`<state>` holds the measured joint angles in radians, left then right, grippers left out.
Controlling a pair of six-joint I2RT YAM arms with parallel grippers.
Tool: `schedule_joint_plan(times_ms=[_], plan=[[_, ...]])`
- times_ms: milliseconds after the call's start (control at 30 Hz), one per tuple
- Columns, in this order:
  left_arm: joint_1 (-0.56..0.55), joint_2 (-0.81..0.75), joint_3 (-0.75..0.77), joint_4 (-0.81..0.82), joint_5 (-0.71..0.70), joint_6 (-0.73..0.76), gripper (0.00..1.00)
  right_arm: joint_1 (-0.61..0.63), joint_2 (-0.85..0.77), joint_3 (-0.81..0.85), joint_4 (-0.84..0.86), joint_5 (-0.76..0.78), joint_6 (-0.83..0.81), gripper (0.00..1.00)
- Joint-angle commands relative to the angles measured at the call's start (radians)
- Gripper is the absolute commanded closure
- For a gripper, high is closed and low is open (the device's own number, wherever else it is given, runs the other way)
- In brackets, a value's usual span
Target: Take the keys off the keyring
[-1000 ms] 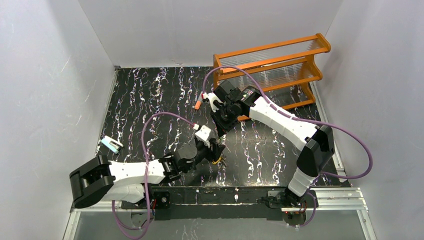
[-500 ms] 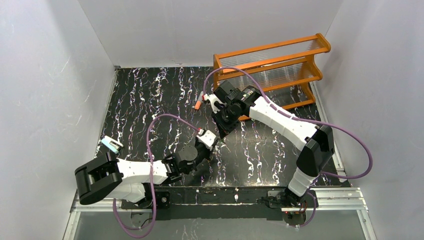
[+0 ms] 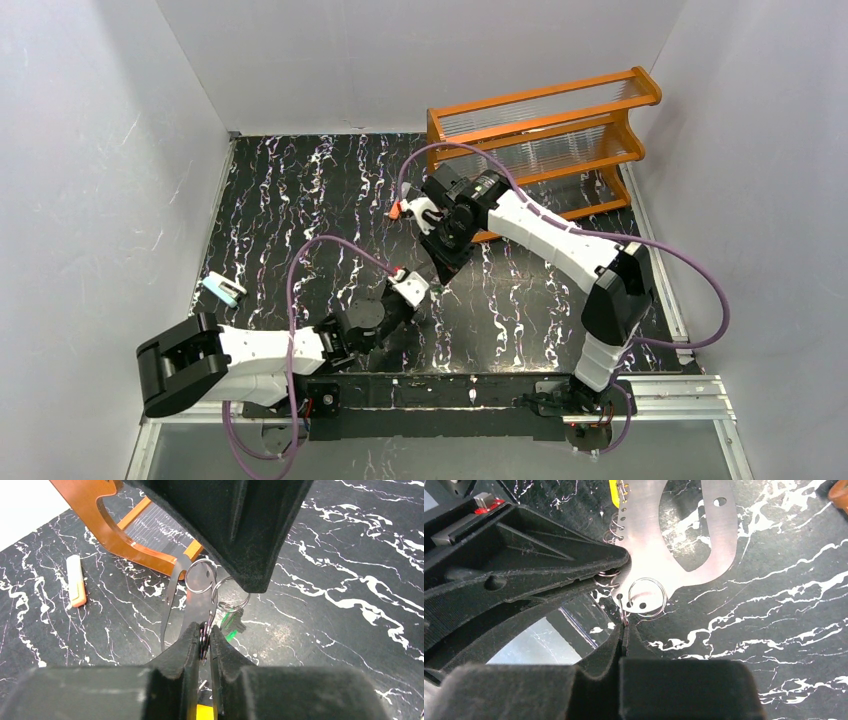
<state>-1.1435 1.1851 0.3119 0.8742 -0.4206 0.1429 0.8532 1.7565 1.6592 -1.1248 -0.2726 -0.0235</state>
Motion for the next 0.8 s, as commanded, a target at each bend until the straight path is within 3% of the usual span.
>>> schedule_joint_plan(times_ms=[0, 233, 467, 767], plan=[[0.008, -0.081, -0.039, 0.04, -0.025, 0.013, 0.89, 0.002, 0.021, 0.03, -0.106, -0.039, -0.073, 0.99], [0.024, -0.198, -0.101, 0.023, 0.114, -0.02, 0.66, 0.001, 0.06, 0.057, -0.108, -0.084, -0.139, 0.99], [0.116, -0.192, -0.058, -0.018, 0.364, -0.069, 0.58, 0.001, 0.06, 0.032, -0.095, -0.111, -0.188, 0.99], [0.245, -0.138, 0.005, -0.015, 0.707, -0.124, 0.57, 0.001, 0.024, -0.024, -0.046, -0.151, -0.265, 0.99]])
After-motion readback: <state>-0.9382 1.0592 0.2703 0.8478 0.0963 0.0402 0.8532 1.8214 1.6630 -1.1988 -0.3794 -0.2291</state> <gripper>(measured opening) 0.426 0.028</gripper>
